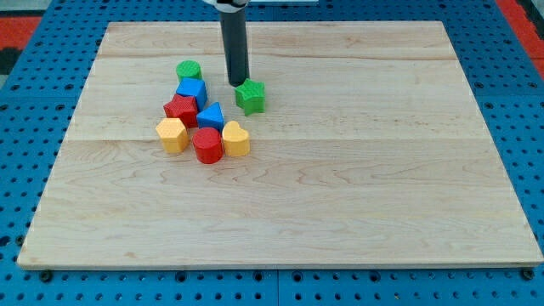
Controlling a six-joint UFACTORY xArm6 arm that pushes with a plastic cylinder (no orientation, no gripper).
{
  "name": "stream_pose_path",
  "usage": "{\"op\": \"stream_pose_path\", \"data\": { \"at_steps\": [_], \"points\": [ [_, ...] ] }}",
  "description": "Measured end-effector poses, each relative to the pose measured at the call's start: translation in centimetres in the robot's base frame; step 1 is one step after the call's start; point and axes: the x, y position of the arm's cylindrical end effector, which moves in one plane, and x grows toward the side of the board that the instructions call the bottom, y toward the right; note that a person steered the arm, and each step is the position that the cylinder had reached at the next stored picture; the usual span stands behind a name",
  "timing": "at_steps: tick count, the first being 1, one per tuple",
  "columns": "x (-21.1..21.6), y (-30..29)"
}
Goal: Push the green circle to the top of the blue triangle
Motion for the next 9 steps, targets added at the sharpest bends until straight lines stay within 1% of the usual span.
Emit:
{"op": "stream_pose_path", "data": {
  "at_steps": [1, 2, 3, 4, 5, 6, 7, 8, 9],
  "points": [
    [1.9, 0.5],
    [5.0, 0.3],
    [-1.0, 1.0],
    [-7.4, -5.7],
    [-8.2, -11.8],
    [-3.6, -11.7],
    [-2.9, -9.1],
    [-1.0, -8.5],
    [-1.5, -7.4]
  ]
}}
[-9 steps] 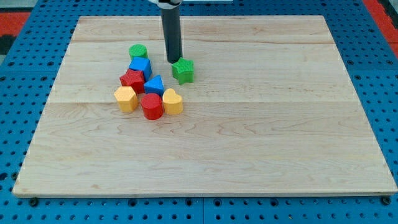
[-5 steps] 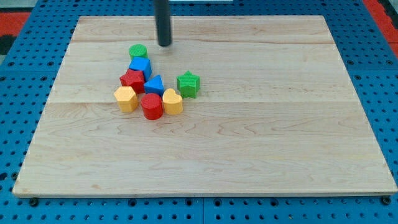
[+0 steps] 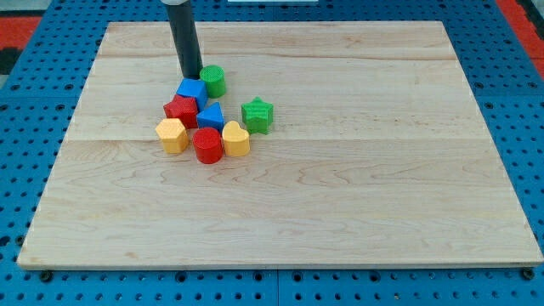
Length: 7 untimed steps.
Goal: Push the green circle to the top of the blue triangle
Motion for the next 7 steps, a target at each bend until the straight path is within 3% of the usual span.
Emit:
{"op": "stream_pose_path", "data": {
  "at_steps": [1, 3, 7],
  "points": [
    [-2.6, 1.6],
    [1.3, 4.8],
    [-0.3, 8.3]
  ]
}}
